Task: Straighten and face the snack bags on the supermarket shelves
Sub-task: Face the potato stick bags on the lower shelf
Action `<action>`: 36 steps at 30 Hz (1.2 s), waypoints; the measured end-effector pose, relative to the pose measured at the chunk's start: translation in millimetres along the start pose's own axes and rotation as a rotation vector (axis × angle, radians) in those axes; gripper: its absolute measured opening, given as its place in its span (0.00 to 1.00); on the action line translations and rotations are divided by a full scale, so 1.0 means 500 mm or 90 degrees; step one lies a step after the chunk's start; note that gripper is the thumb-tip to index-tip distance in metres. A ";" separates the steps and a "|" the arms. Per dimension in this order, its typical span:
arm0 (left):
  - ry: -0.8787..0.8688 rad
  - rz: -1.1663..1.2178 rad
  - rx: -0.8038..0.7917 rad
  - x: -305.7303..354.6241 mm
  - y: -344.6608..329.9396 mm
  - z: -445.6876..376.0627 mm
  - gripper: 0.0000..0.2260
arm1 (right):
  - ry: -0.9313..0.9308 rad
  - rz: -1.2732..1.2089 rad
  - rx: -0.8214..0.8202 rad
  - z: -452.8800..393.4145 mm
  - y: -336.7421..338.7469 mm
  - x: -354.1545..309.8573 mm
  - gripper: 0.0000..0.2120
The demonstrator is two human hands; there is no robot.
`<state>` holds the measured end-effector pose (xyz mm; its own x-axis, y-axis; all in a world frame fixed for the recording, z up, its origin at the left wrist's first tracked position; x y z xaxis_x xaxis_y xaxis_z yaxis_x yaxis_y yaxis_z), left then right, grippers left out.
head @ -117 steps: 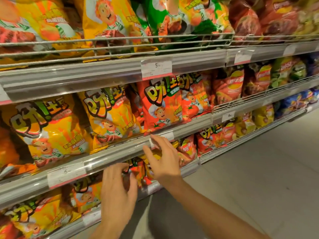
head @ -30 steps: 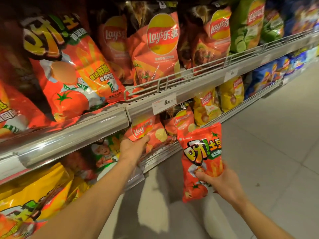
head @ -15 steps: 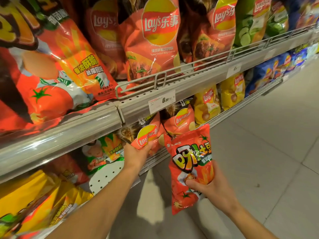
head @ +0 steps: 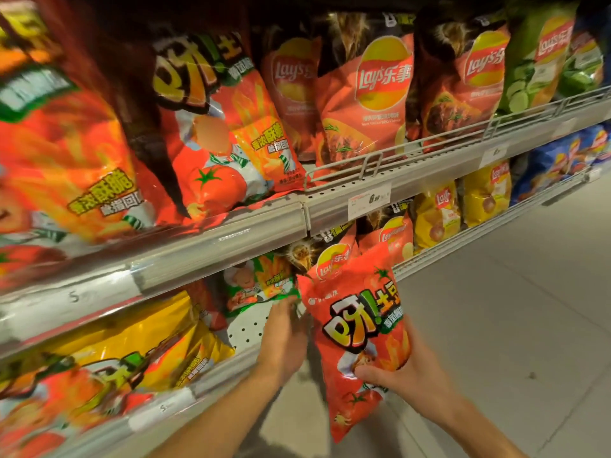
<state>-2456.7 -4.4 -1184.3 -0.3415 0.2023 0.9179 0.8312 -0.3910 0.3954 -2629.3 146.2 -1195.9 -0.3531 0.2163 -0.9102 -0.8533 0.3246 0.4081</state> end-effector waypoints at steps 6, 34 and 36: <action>-0.110 -0.312 -0.221 -0.116 0.137 0.208 0.23 | 0.038 0.083 -0.051 -0.027 -0.107 -0.077 0.47; 0.061 -0.544 -0.094 -0.229 0.361 0.280 0.40 | 0.127 0.014 0.085 -0.221 -0.329 -0.131 0.33; 0.068 -0.543 -0.103 -0.236 0.363 0.279 0.41 | 0.118 -0.002 0.072 -0.215 -0.333 -0.121 0.37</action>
<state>-2204.4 26.3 -1225.7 -0.8644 0.4023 0.3015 0.2035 -0.2683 0.9416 -2507.0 -20.0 -1216.5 -0.4240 0.0454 -0.9045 -0.8097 0.4284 0.4010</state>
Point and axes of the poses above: each hand's wrist, its own z-axis away from the middle knuckle, its own y-axis out of the back of the hand, x = y × z, the point moved 1 cm from there along -z, towards the middle knuckle, and after that the axes turned 12 degrees about z, right-handed, at the moved point
